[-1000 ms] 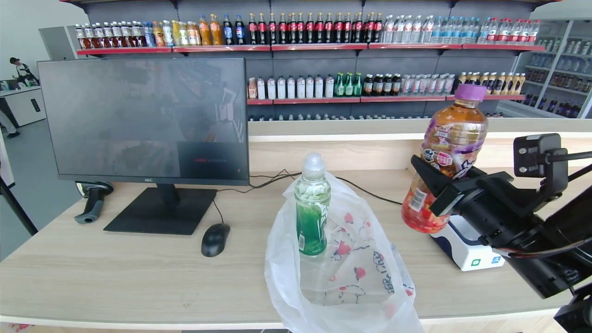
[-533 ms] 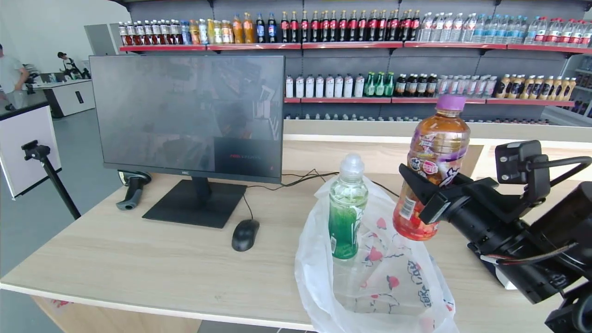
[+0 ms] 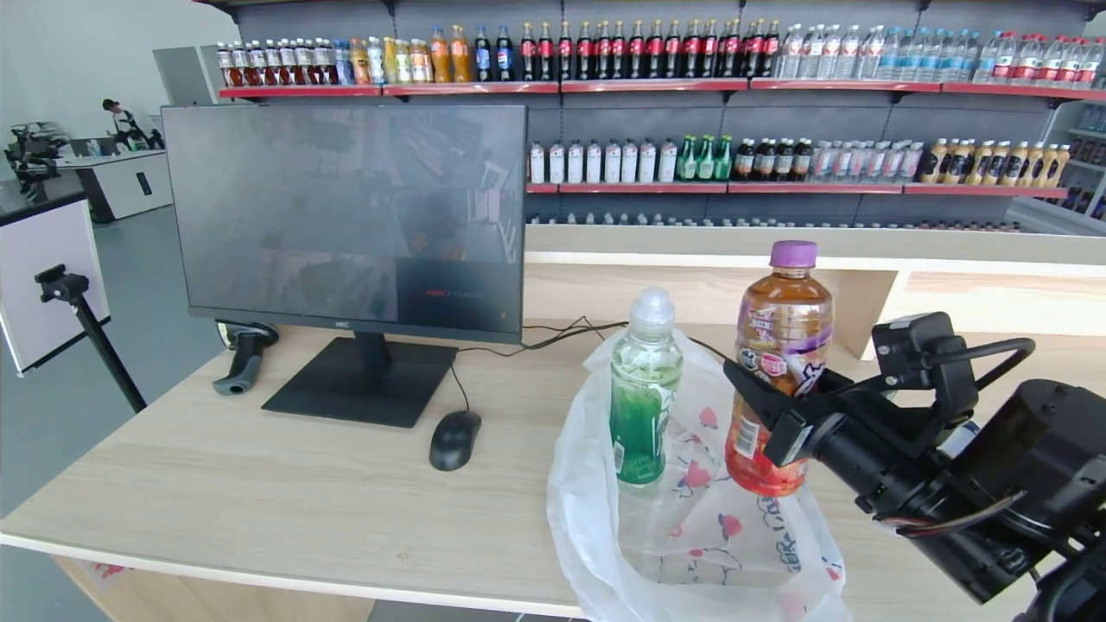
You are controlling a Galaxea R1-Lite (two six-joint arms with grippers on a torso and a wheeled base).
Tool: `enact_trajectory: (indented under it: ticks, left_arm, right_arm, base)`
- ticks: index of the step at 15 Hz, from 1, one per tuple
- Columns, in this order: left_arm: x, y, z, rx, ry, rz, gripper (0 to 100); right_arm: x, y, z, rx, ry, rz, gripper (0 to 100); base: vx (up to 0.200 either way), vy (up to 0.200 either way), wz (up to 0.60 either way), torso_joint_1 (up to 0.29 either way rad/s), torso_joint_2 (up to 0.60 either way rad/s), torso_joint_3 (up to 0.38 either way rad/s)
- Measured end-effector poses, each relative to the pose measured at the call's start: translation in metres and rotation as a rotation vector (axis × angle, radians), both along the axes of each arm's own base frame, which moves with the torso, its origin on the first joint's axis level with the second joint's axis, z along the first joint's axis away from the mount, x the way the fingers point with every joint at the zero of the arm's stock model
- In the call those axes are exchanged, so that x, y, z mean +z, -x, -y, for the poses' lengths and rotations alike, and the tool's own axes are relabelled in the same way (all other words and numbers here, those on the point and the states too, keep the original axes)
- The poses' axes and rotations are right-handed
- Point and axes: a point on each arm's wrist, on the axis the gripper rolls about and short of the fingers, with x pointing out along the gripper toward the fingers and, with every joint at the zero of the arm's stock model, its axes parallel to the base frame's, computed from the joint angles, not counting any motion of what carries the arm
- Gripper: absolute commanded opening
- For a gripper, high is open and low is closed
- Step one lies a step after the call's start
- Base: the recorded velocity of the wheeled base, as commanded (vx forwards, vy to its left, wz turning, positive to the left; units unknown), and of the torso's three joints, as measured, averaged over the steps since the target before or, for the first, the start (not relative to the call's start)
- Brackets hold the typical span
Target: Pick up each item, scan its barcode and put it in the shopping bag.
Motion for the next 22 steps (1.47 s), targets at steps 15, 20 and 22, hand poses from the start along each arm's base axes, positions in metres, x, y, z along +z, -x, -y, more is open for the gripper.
enact_trajectory:
  ticks: [15, 20, 22]
  left_arm:
    - [0.000, 0.000, 0.000, 0.001, 0.001, 0.000, 100]
    - [0.000, 0.000, 0.000, 0.000, 0.001, 0.000, 100]
    - [0.000, 0.000, 0.000, 0.001, 0.001, 0.000, 100]
  right_arm:
    - [-0.017, 0.013, -0.044, 0.169, 0.008, -0.062, 0]
    - [-0.032, 0.014, -0.042, 0.167, 0.031, -0.125, 0]
    - [-0.035, 0.014, -0.042, 0.165, 0.040, -0.137, 0]
  base:
    - [0.000, 0.000, 0.00, 0.000, 0.00, 0.000]
    - [0.000, 0.000, 0.00, 0.000, 0.00, 0.000]
    - [0.000, 0.000, 0.00, 0.000, 0.00, 0.000]
